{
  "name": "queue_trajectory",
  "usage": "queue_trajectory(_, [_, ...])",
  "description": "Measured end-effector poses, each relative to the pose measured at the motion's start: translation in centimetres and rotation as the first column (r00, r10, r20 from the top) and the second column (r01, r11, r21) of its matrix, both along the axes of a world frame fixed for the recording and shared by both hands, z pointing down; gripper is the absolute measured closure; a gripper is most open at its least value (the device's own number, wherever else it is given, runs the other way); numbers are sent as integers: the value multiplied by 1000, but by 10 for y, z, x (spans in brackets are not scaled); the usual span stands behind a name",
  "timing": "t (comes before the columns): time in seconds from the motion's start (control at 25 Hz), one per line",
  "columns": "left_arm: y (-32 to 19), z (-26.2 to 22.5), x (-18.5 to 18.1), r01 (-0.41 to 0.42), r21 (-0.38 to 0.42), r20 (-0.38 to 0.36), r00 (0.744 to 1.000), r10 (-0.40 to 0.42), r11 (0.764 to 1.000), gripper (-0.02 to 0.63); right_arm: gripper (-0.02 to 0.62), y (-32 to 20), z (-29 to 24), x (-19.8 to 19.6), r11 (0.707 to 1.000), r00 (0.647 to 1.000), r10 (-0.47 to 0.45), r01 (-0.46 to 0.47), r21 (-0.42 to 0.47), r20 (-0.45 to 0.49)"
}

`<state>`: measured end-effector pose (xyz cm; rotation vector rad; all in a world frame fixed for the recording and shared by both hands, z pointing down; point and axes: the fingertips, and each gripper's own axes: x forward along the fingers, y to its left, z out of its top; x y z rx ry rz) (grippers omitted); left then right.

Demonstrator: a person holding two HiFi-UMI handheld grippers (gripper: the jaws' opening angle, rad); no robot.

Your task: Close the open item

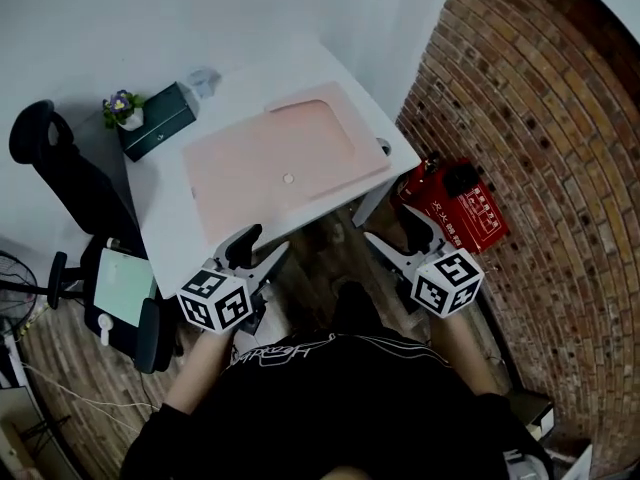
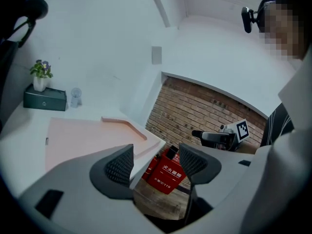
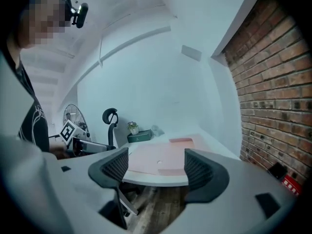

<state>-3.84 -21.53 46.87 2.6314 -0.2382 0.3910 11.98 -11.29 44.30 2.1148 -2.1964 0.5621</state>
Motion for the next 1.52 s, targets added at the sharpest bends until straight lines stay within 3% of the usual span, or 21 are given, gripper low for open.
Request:
queue_trajectory(0.32, [-58,4,23,233,-19,52,971,-232,972,311,246,-99,18,69,987,988,-151,150,-57,-20])
queue_trajectory(0.48, [-81,3,28,350,-13,74,934,-348,937,311,236,-139,40,98,971,976,-214,209,-116,-30])
queue_trajectory(0.8, [-106,9,38,527,-18,66,849,-525,850,311,239,-195,108,145,929,953,-278,235,-287,-119])
queue_trajectory(0.96, [-104,17,41,569,-33,62,822,-566,822,311,239,-208,133,161,920,957,-263,210,-330,-125])
queue_trajectory(1.2, [-95,26,29,589,-46,89,807,-584,807,311,233,-207,163,169,906,961,-233,160,-392,-147])
queue_trajectory(1.52, [-73,39,-1,613,-110,120,789,-602,782,311,262,-200,170,171,911,975,-170,100,-400,-143])
